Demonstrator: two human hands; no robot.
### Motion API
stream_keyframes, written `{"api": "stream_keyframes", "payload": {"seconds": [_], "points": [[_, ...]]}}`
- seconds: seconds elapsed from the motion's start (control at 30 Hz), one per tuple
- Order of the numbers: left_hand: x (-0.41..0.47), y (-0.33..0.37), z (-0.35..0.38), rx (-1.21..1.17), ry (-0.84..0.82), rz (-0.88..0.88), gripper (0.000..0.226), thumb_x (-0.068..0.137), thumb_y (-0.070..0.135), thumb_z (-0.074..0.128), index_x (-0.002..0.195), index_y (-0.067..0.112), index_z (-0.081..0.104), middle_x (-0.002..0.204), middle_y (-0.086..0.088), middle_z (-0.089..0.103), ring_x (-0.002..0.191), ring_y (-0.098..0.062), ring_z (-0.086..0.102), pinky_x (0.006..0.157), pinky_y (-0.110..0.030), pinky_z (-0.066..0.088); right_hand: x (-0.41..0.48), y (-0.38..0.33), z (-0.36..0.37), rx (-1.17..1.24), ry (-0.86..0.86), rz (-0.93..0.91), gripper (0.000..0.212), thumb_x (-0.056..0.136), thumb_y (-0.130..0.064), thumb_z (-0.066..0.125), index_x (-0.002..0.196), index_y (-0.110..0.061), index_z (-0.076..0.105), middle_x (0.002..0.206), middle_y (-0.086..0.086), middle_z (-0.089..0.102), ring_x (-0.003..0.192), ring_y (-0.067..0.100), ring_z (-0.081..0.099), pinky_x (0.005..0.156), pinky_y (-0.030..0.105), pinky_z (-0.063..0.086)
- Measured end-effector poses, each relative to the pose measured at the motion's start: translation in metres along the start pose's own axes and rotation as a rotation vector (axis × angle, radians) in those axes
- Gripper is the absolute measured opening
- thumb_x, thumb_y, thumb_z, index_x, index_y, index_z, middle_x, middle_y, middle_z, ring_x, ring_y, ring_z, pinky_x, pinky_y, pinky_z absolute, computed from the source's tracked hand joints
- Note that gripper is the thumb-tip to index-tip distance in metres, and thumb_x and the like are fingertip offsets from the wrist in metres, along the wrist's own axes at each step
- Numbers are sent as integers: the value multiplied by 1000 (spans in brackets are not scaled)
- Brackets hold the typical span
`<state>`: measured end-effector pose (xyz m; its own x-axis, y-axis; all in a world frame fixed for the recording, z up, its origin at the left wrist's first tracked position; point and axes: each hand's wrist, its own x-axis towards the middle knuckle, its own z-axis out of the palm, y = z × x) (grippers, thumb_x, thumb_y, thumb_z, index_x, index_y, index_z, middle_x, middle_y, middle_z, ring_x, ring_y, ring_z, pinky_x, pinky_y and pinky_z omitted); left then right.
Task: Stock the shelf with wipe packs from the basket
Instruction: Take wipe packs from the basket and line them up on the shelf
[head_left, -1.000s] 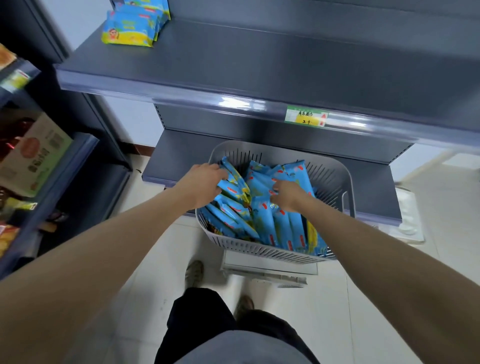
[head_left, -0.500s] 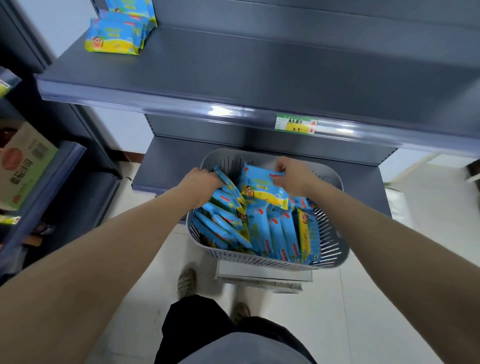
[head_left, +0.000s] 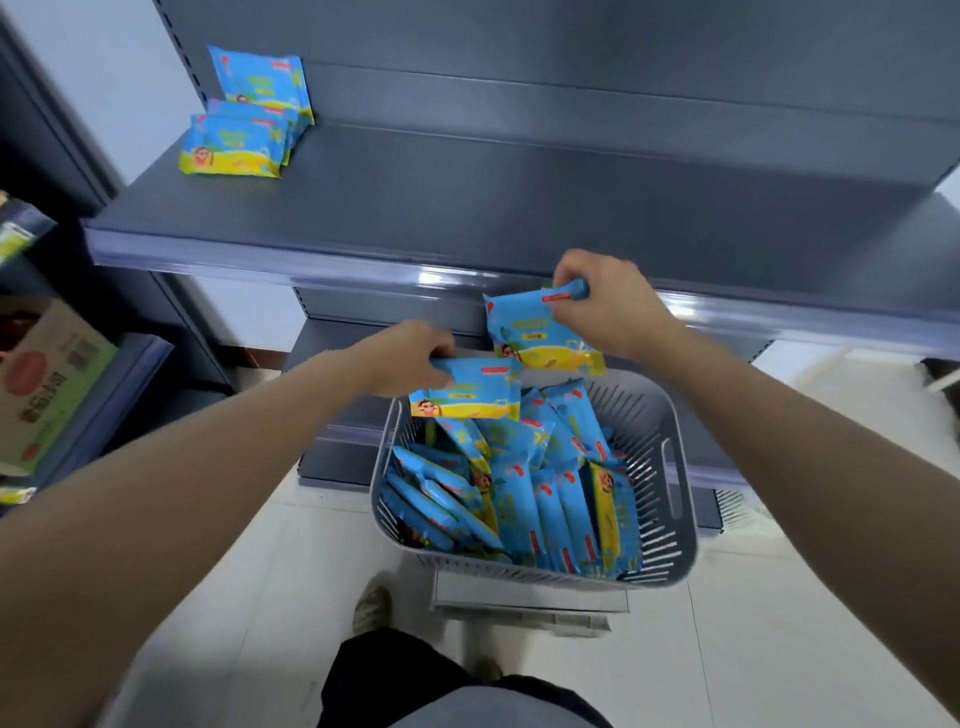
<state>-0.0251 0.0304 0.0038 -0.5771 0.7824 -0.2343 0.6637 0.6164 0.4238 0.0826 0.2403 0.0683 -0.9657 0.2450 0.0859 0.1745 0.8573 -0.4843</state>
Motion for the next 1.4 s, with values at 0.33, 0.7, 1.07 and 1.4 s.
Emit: {"api": "stream_keyframes", "payload": {"seconds": [0.33, 0.7, 1.07, 1.4], "points": [[-28, -48, -113, -287, 305, -63, 16, 82, 24, 69, 80, 14, 57, 84, -11, 65, 69, -16, 51, 67, -37, 46, 97, -87, -20, 172, 166, -151, 6, 89, -17, 52, 89, -20, 47, 77, 8, 54, 62, 21, 45, 56, 30, 38], [-71, -207, -208, -265, 328, -184, 26, 74, -3, 70, 97, 5, 63, 97, -5, 66, 89, -18, 59, 83, -29, 47, 236, -218, 79, 238, -11, -173, 24, 88, -7, 59, 111, -11, 55, 103, 2, 48, 81, 19, 51, 70, 31, 48], [-63, -301, -252, -297, 390, -200, 27, 77, 0, 69, 85, 26, 64, 79, 18, 59, 66, 3, 56, 56, -1, 41, 315, -260, 164, 296, -110, 17, 23, 83, -4, 64, 104, -9, 55, 118, 7, 47, 92, 26, 58, 77, 40, 57], [-23, -328, -262, -358, 316, -177, 26, 79, 4, 70, 93, 26, 66, 89, 13, 61, 76, 1, 59, 64, -6, 44, 358, -261, 173, 251, -46, 30, 19, 82, -6, 65, 92, -15, 52, 106, 1, 46, 87, 21, 55, 61, 24, 49]]}}
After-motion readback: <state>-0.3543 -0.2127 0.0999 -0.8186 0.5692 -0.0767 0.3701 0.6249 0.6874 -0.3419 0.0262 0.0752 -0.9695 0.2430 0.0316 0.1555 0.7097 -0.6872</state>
